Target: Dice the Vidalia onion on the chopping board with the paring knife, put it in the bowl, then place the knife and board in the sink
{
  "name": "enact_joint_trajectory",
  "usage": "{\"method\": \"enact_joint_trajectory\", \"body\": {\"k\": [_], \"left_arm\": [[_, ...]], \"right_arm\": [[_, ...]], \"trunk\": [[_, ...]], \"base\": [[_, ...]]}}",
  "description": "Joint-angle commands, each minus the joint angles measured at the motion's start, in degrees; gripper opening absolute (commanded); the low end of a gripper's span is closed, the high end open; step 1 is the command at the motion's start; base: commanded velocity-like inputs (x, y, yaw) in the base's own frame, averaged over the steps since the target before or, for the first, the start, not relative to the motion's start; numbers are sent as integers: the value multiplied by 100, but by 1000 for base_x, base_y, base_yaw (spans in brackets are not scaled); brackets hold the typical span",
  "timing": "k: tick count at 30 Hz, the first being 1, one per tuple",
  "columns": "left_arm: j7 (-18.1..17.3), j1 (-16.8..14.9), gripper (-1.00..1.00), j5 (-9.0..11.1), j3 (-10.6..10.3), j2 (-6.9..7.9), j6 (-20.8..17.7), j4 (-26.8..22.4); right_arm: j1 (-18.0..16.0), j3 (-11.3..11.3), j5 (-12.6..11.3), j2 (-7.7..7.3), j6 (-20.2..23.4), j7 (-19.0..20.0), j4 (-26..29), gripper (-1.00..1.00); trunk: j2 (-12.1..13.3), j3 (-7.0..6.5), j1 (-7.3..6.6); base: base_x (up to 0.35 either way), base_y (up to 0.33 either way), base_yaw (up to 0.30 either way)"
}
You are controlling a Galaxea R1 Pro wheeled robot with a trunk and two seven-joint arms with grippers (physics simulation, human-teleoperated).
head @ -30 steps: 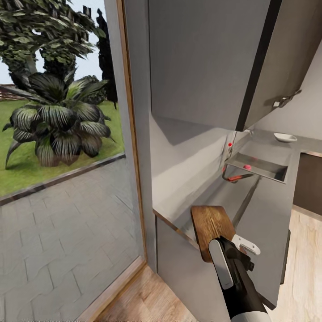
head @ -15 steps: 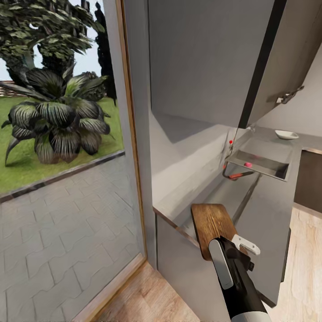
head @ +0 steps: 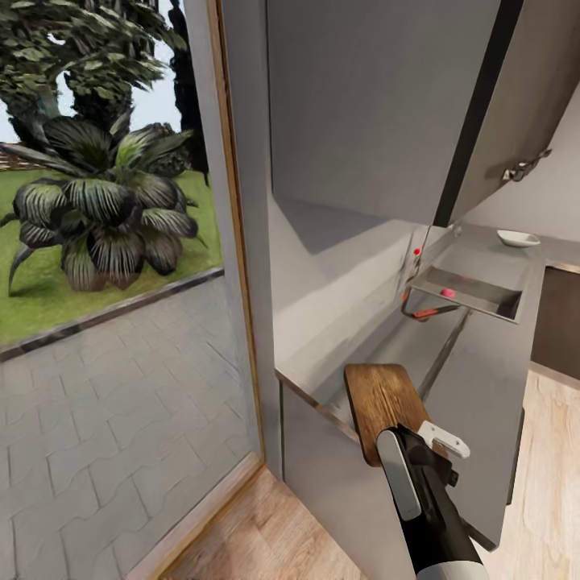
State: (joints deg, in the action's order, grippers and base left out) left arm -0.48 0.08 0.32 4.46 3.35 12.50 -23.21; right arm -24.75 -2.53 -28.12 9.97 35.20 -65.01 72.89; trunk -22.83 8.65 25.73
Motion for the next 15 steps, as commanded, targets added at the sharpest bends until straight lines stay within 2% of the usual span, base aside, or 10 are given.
{"method": "enact_joint_trajectory", "body": {"k": [1, 15], "left_arm": [[-5, 1, 100, 4, 11, -1, 7, -9], [-5, 1, 100, 4, 11, 1, 7, -8]], "right_arm": [[-4, -11, -18, 3, 84, -30, -73, 100], [-4, -24, -18, 3, 88, -30, -72, 100]], "trunk": [[-8, 13, 5], [-8, 14, 5]], "base": [[0, 0, 0], [0, 0, 0]]}}
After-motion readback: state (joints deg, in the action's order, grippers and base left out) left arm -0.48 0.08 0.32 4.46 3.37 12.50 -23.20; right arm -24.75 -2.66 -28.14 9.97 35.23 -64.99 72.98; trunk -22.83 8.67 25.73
